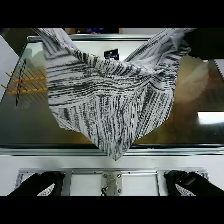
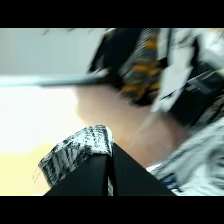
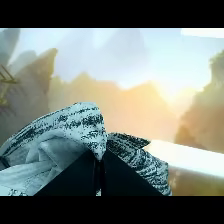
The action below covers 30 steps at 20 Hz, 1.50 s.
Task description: Fold the clothes and pants, and hang the long-sleeved shirts on hangers.
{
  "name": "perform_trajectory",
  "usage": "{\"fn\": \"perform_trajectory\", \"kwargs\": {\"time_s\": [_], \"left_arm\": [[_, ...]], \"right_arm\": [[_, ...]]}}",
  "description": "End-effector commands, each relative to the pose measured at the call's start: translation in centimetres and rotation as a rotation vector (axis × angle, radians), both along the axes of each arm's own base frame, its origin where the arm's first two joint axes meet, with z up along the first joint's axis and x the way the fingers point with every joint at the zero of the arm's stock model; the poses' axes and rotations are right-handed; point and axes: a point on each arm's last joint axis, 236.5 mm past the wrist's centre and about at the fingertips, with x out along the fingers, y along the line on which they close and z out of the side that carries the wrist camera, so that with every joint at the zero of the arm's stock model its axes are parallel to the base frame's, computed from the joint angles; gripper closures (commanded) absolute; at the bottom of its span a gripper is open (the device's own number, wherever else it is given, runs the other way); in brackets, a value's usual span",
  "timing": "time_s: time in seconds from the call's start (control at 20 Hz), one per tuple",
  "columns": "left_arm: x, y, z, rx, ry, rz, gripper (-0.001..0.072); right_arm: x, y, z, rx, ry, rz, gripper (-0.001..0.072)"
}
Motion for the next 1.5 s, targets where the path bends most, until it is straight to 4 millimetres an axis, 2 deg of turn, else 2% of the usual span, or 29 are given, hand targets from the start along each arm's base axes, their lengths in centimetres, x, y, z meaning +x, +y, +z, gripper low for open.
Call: {"fn": "perform_trajectory", "kwargs": {"time_s": [0.0, 0.05, 0.15, 0.25, 0.45, 0.55, 0.65, 0.85, 1.05, 1.15, 1.2, 1.3, 1.45], "left_arm": [[4.1, 2.2, -12.2, 0.058, 0.42, 0.025, 0.0695], [3.7, 1.9, -15.0, 0.076, 0.508, -0.028, 0.0695], [2.0, 2.2, -19.7, 0.121, 0.624, -0.061, 0.0695], [-1.8, 2.3, -24.8, 0.166, 0.757, -0.098, 0.0695], [-11.3, 1.0, -34.6, 0.252, 0.991, -0.216, 0.0695], [-14.2, 0.5, -38.1, 0.285, 1.041, -0.26, 0.0695], [-15.2, 0.2, -39.7, 0.292, 1.049, -0.271, 0.0695], [-13.6, -0.3, -39.6, 0.284, 1.038, -0.26, 0.0694], [-10.3, -1.5, -38.3, 0.308, 1.021, -0.289, 0.0676], [-8.0, -2.2, -37.5, 0.321, 0.99, -0.298, 0.0099], [-6.6, -1.8, -37.2, 0.352, 0.971, -0.274, 0.0012], [-3.5, 0.0, -36.6, 0.448, 0.915, -0.196, 0.0019], [2.0, 5.2, -34.6, 0.645, 0.79, 0.0, 0.0019]], "right_arm": [[3.5, -0.5, -6.4, -0.141, 0.17, -0.036, 0.0702], [3.3, -0.7, -8.9, -0.185, 0.268, -0.037, 0.0703], [0.9, -1.5, -13.6, -0.309, 0.477, -0.001, 0.0702], [-1.5, -1.4, -16.7, -0.367, 0.595, 0.026, 0.0702], [-7.7, 0.8, -22.6, -0.395, 0.783, 0.111, 0.0701], [-9.2, 0.8, -24.8, -0.424, 0.852, 0.132, 0.0701], [-9.2, 0.8, -25.4, -0.433, 0.869, 0.13, 0.0701], [-8.8, 1.0, -25.5, -0.427, 0.86, 0.128, 0.0701], [-9.0, 0.9, -25.5, -0.423, 0.873, 0.113, 0.07], [-9.1, 0.9, -25.5, -0.423, 0.873, 0.114, 0.07], [-9.1, 1.0, -25.5, -0.421, 0.875, 0.117, 0.07], [-9.3, 1.3, -25.5, -0.41, 0.882, 0.132, 0.07], [-9.5, 1.6, -25.5, -0.401, 0.887, 0.144, 0.07]]}}
